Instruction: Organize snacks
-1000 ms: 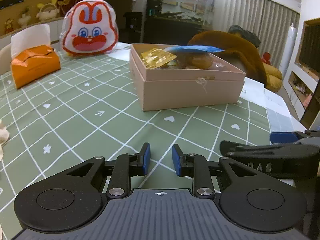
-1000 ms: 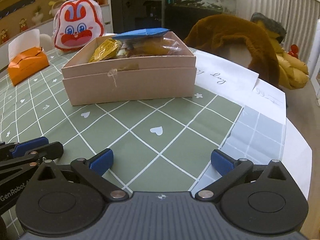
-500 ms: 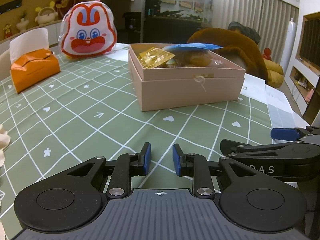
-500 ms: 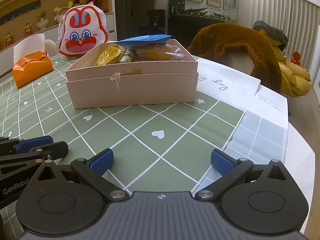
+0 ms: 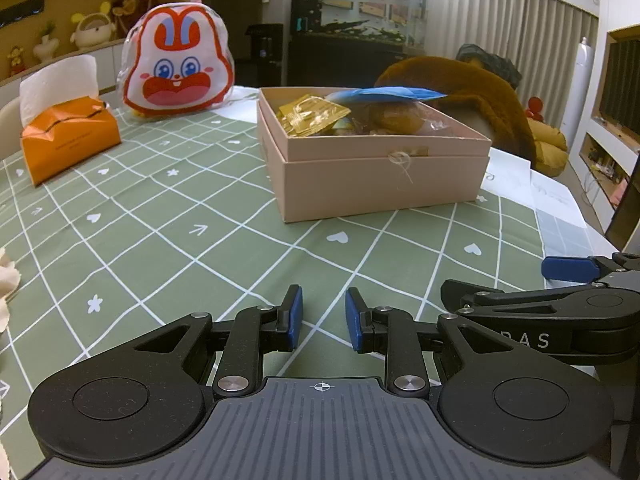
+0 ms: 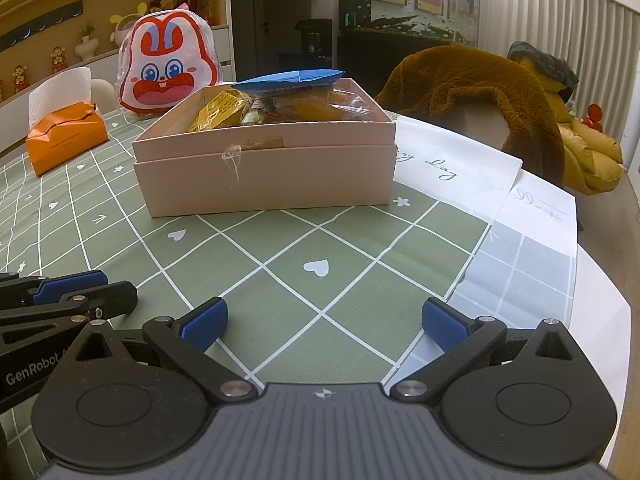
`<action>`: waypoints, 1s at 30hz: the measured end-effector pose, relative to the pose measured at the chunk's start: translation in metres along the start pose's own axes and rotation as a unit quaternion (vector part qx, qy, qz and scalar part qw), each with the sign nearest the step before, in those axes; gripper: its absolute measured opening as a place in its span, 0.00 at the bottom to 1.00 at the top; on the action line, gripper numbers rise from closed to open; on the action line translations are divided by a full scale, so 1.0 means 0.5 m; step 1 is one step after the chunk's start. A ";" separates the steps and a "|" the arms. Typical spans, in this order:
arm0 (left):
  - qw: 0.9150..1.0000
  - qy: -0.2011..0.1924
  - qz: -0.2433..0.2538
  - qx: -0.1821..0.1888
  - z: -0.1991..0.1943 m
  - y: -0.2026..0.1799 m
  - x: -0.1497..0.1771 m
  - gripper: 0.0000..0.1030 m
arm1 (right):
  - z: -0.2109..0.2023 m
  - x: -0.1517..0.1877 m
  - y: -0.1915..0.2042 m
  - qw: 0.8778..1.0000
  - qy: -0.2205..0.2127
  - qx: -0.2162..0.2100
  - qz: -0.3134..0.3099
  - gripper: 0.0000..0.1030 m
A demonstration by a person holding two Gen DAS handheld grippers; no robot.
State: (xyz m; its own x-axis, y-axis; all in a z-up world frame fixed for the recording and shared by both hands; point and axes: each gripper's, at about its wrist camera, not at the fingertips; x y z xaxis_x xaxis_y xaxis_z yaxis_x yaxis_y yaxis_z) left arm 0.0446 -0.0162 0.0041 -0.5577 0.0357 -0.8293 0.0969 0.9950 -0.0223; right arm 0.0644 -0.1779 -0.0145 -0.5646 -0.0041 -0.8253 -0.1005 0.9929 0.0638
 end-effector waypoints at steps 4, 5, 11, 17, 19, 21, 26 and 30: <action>1.000 0.000 -0.002 0.002 0.000 0.002 -0.001 0.27 | 0.000 0.000 0.000 1.000 0.000 0.000 0.000 1.00; 1.000 0.000 -0.003 0.002 0.000 0.001 -0.001 0.27 | 0.000 0.000 0.000 1.000 0.000 0.000 0.000 1.00; 1.000 0.000 -0.003 0.002 0.000 0.002 -0.001 0.27 | 0.000 0.000 0.000 1.000 0.000 0.000 0.000 1.00; 1.000 0.001 0.000 0.000 0.001 0.001 -0.001 0.27 | 0.000 0.000 0.000 1.000 0.000 0.000 0.000 1.00; 1.000 0.000 -0.002 0.002 0.000 0.000 -0.001 0.27 | 0.000 0.000 0.000 1.000 0.000 0.000 0.000 1.00; 1.000 0.000 -0.002 0.002 0.000 0.001 -0.001 0.27 | 0.000 0.000 0.000 1.000 0.000 0.000 0.000 1.00; 1.000 0.000 -0.003 0.002 0.000 0.001 -0.001 0.27 | 0.000 0.000 0.000 1.000 0.000 0.000 0.000 1.00; 1.000 0.000 -0.002 0.002 0.000 0.001 -0.001 0.27 | 0.000 0.000 0.001 1.000 0.000 0.000 0.000 1.00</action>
State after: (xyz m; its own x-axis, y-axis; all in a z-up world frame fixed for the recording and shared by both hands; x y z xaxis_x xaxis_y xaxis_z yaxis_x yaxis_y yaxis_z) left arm 0.0450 -0.0157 0.0046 -0.5585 0.0320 -0.8289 0.0977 0.9948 -0.0274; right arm 0.0644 -0.1776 -0.0147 -0.5645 -0.0041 -0.8254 -0.1003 0.9929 0.0636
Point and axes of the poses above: each gripper's, at about its wrist camera, not at the fingertips, and z roughly the way its jaws point, y to its left, x to its underside, and after that the axes turned 4 degrees about -y, right-handed
